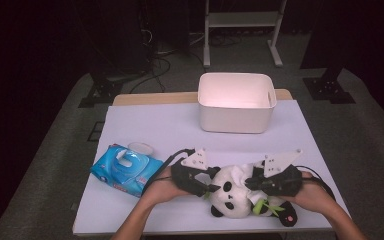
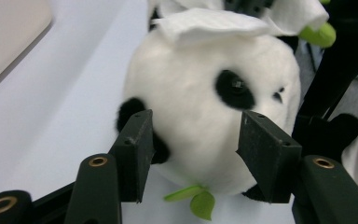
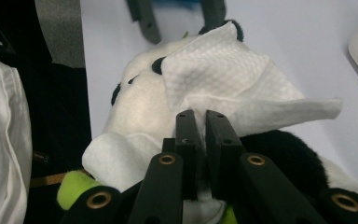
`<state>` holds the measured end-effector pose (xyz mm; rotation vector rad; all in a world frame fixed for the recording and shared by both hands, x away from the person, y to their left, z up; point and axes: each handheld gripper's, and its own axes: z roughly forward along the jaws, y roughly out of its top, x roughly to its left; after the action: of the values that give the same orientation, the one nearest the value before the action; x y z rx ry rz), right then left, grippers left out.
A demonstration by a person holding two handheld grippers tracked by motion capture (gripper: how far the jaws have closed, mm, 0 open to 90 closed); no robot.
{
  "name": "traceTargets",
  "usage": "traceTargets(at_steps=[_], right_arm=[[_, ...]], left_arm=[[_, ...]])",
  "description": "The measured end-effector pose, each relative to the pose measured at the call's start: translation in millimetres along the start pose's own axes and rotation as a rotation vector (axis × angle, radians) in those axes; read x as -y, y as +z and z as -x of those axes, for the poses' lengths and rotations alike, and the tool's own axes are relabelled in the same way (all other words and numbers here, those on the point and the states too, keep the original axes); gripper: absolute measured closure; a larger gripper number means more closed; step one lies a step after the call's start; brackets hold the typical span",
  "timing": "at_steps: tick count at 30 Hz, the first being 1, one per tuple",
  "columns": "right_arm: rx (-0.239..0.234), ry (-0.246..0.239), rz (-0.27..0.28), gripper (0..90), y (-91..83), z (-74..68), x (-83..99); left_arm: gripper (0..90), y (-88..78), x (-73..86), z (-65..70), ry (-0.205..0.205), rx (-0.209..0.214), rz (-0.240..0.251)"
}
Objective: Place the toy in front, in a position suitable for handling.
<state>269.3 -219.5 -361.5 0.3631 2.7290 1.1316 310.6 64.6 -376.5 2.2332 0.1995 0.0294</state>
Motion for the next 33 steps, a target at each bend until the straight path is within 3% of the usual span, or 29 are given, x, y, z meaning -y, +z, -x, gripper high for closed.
traceTargets(at_steps=[3, 7, 10, 12, 13, 15, 18, 22, 26, 28, 31, 33], right_arm=[[0.012, -0.023, 0.010, 83.6, -1.2, -9.0, 5.6], [0.015, -0.019, 0.032, 83.7, -3.7, -14.9, 13.7], [0.023, -0.017, 0.037, 83.7, -3.6, -17.4, 14.7], [0.029, -0.023, 0.038, 83.7, -3.2, -18.0, 14.8], [0.029, -0.021, 0.042, 83.6, -3.1, -17.8, 15.2], [0.029, -0.020, 0.053, 83.7, -2.6, -16.8, 15.3], [0.042, -0.023, 0.070, 83.8, -2.7, -13.7, 13.4], [0.059, -0.029, 0.083, 83.8, -0.9, -10.4, 9.0], [0.082, -0.034, 0.108, 83.9, 2.4, -6.2, -2.0], [0.088, -0.018, 0.109, 83.8, 3.8, -3.3, -10.1], [0.075, -0.037, 0.106, 83.8, 2.6, -1.8, -24.9], [0.074, -0.050, 0.112, 83.8, -1.9, 1.1, -34.5]], left_arm=[[37.5, -0.8, 0.1, -4.6, -0.017, 0.037, 0.020], [31.5, 11.3, -1.9, -8.8, -0.034, 0.067, -0.029], [28.9, 23.6, -2.0, -14.4, -0.071, 0.130, -0.036], [28.5, 27.6, -2.2, -18.5, -0.102, 0.172, -0.008], [32.0, 29.5, -2.2, -20.1, -0.109, 0.184, -0.002], [49.4, 30.4, -4.2, -20.6, -0.075, 0.185, -0.008], [60.3, 26.7, -11.2, -19.2, -0.015, 0.122, -0.024], [61.4, 17.8, -20.7, -20.5, 0.038, 0.059, -0.046], [62.2, -6.5, -32.3, -20.5, 0.107, -0.036, -0.042], [62.0, -20.3, -35.5, -17.2, 0.170, -0.088, -0.058], [61.8, -28.1, -32.2, -14.4, 0.195, -0.112, -0.072], [61.8, -27.9, -24.9, -13.3, 0.189, -0.107, -0.061]])
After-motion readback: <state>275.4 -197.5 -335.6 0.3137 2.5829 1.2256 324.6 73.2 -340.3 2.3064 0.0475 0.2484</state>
